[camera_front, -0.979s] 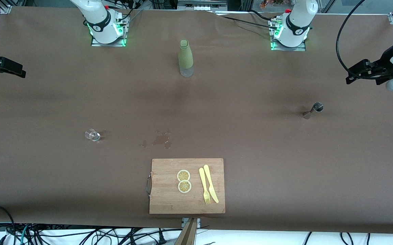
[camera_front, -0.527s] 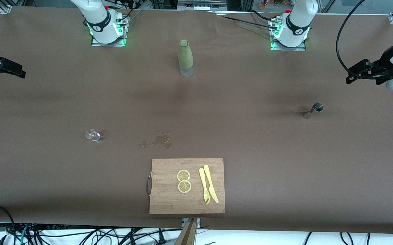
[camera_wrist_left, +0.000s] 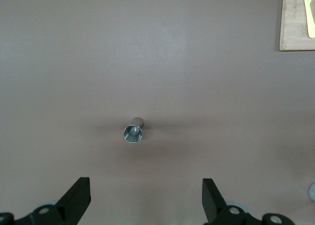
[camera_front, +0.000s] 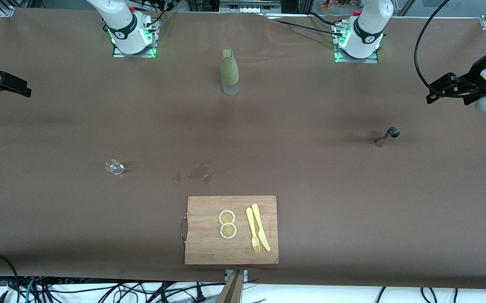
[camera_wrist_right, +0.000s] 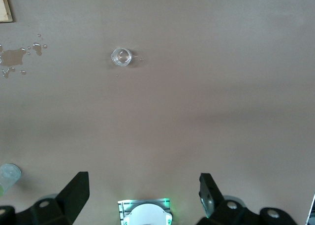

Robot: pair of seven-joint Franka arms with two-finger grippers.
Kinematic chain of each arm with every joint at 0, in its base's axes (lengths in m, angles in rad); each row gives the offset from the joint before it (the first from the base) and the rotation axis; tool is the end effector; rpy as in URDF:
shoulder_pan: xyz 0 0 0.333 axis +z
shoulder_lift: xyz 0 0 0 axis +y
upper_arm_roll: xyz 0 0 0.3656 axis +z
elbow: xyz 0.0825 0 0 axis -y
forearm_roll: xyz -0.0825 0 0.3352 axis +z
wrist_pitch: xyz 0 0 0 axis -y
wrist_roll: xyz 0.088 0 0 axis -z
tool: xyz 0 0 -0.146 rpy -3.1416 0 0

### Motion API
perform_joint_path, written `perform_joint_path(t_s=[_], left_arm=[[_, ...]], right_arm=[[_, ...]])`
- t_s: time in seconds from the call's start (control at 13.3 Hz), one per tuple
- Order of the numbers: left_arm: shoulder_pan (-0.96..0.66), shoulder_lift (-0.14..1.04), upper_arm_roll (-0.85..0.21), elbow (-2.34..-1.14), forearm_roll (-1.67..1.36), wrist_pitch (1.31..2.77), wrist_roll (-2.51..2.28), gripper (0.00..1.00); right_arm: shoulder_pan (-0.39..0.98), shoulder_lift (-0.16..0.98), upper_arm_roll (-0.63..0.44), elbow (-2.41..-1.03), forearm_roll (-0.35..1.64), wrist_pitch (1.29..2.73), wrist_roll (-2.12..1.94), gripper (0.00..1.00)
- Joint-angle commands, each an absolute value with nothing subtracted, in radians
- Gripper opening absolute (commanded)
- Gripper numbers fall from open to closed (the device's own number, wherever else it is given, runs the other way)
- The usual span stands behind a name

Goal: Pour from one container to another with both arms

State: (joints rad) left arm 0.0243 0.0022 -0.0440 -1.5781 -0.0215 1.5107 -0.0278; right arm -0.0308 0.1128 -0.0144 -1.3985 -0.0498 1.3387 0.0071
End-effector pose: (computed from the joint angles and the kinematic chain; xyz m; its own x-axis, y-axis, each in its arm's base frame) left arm 0.4967 -0.0130 0.6260 0.9975 0.0068 -0.0701 0.0082 -0.9998 0.0197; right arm 0.5136 -0.0308 0.6306 0.9832 -0.0632 -0.1711 -0.0550 -0.9971 0.0525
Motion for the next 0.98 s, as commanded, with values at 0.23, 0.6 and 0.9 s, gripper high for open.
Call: perform_joint_path(t_s=[0.23, 0.6, 0.9], left_arm=[[0.028, -0.003, -0.051, -1.571, -0.003, 1.494, -0.005, 1.00], [0.031, -0.002, -0.049, -1.572, -0.003, 1.493, -0.005, 1.00], [0.031, -0.003, -0.049, -1.572, -0.003, 1.491, -0.005, 1.00]], right_arm=[[-0.038, 0.107, -0.011, -1.410, -0.049, 1.376, 0.021, 1.00], [-0.044, 0.150, -0.011, -1.416, -0.055, 1.426, 0.025, 1.00], [-0.041, 0.175, -0.011, -1.456, -0.061, 1.463, 0.028, 1.00]])
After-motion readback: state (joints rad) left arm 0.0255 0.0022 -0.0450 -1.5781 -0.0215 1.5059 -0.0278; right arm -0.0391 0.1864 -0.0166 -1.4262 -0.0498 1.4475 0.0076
